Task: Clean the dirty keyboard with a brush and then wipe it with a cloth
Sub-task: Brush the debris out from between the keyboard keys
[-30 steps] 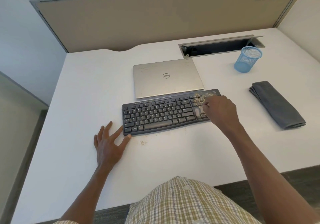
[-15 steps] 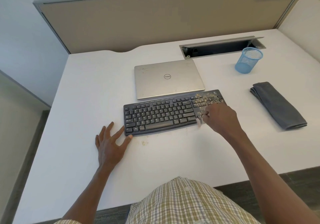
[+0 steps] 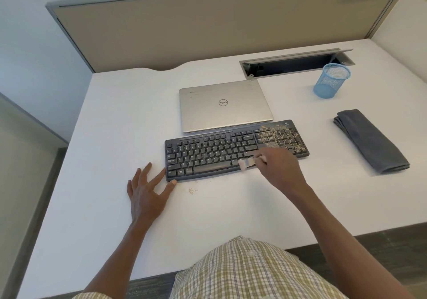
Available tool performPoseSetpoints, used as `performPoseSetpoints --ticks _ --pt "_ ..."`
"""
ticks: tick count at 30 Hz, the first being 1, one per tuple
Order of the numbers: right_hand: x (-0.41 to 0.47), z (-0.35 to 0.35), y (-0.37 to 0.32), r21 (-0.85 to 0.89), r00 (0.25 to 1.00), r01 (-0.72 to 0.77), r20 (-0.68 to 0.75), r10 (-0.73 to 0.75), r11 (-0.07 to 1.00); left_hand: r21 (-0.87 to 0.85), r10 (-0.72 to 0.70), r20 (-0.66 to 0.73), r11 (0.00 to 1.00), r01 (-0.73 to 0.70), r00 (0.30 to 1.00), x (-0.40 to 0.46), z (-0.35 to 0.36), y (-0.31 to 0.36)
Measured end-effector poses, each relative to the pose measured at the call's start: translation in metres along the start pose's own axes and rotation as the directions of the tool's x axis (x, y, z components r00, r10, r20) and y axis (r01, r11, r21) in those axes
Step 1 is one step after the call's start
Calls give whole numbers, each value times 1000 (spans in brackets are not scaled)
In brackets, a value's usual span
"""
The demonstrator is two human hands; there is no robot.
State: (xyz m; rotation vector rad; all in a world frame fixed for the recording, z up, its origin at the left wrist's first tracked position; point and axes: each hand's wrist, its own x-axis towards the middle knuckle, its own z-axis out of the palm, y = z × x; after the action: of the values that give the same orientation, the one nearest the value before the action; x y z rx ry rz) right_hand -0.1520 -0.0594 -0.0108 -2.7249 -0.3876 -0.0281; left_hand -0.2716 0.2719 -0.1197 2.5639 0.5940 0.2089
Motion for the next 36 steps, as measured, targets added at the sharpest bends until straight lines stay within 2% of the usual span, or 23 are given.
performPoseSetpoints --ticks 4,7,9,14,18,23,29,33,36 --pt "-1 -13 13 -143 987 -128 -112 112 981 4 1 3 1000 -1 1000 0 0 -1" --pt "2 -16 11 -111 978 -140 -169 120 984 -5 6 -1 1000 -6 1000 0 1 -1" --pt "2 -13 10 -87 982 -111 -161 96 990 -3 3 -3 1000 -3 1000 0 1 -1" --pt "-5 -9 11 -154 994 -100 -52 93 983 9 11 -6 1000 -11 1000 1 2 -2" --pt "-5 -21 7 -47 988 -134 -84 130 990 9 18 -11 1000 -17 1000 0 0 1" --pt "-3 -28 5 12 990 -90 -104 91 996 23 17 3 1000 -17 1000 1 -2 1" --pt "-3 -28 6 66 986 -72 -148 81 995 -66 -46 1 997 46 999 6 -15 9" --pt "-3 -28 5 121 982 -62 -169 83 991 -61 39 -59 997 -42 998 0 -18 18" --pt "-7 -31 3 142 976 -84 -186 109 986 -39 125 -49 991 -127 991 -9 -10 28"
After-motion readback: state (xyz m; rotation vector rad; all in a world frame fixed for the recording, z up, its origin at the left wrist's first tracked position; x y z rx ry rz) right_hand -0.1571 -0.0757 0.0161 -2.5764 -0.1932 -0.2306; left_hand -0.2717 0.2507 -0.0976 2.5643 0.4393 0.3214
